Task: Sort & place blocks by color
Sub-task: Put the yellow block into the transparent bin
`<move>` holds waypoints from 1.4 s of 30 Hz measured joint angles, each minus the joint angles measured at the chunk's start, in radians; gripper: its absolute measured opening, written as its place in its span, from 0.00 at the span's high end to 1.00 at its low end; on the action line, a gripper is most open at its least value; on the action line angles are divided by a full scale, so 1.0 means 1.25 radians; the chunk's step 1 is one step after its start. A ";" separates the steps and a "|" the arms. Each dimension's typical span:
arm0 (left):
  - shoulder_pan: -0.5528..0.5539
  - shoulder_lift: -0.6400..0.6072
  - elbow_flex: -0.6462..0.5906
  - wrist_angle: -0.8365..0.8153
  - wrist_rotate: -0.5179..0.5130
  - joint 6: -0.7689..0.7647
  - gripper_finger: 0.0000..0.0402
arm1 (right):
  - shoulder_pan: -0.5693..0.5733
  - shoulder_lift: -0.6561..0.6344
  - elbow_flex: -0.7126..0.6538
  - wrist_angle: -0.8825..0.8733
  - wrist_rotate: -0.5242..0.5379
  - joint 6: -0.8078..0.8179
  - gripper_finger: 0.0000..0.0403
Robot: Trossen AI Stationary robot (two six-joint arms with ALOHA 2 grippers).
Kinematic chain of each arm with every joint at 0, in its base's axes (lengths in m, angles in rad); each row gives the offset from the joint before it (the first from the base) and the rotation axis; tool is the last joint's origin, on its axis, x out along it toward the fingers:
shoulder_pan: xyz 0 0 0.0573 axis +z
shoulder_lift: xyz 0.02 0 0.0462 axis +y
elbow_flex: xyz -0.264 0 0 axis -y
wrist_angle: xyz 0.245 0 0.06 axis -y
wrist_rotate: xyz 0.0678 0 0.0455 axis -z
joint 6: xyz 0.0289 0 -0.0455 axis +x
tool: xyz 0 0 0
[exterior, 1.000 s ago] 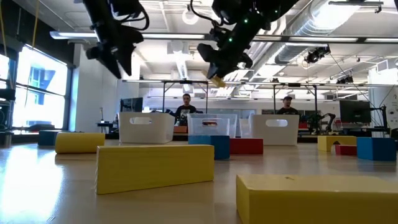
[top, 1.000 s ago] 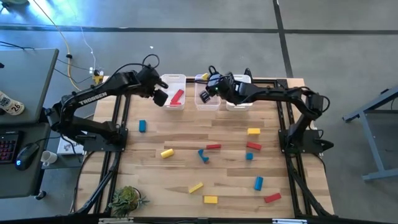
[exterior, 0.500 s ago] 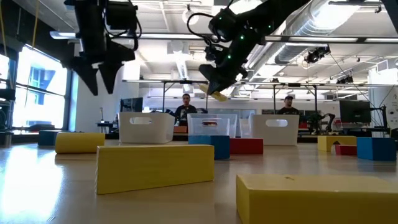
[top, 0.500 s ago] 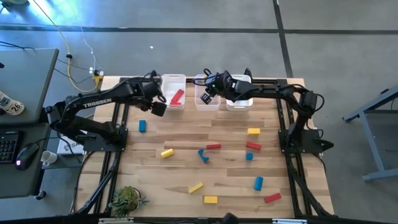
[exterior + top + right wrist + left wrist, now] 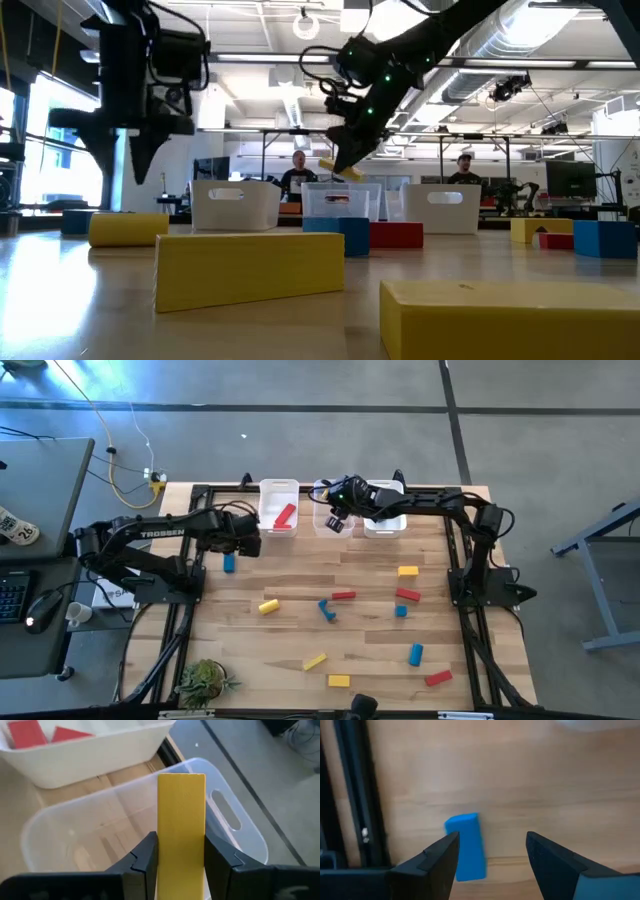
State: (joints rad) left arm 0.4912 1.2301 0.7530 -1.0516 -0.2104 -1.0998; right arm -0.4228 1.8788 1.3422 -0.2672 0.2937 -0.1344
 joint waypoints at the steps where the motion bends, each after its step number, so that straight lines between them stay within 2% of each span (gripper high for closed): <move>1: -0.004 0.000 -0.011 0.000 -0.003 -0.010 0.46 | -0.003 0.004 0.000 -0.001 -0.008 -0.001 0.75; 15: -0.014 0.000 -0.115 0.026 -0.021 -0.096 0.46 | -0.009 0.017 0.000 0.002 -0.013 0.020 0.75; 23: -0.014 0.000 -0.161 0.136 0.003 -0.075 0.46 | -0.015 0.021 0.000 0.003 -0.012 0.038 0.75; 32: -0.011 0.000 -0.203 0.141 0.004 -0.075 0.46 | -0.014 0.021 0.000 0.002 -0.013 0.049 0.75; 37: -0.010 -0.003 -0.231 0.175 -0.002 -0.062 0.50 | -0.014 0.021 0.000 -0.003 -0.013 0.053 0.69; 42: -0.010 -0.002 -0.232 0.197 -0.007 -0.014 0.59 | -0.014 0.021 0.000 -0.005 -0.006 0.065 0.60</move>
State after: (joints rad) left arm 0.4786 1.2282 0.4633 -0.8054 -0.2192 -1.1168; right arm -0.4408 1.9057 1.3421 -0.2729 0.2868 -0.0535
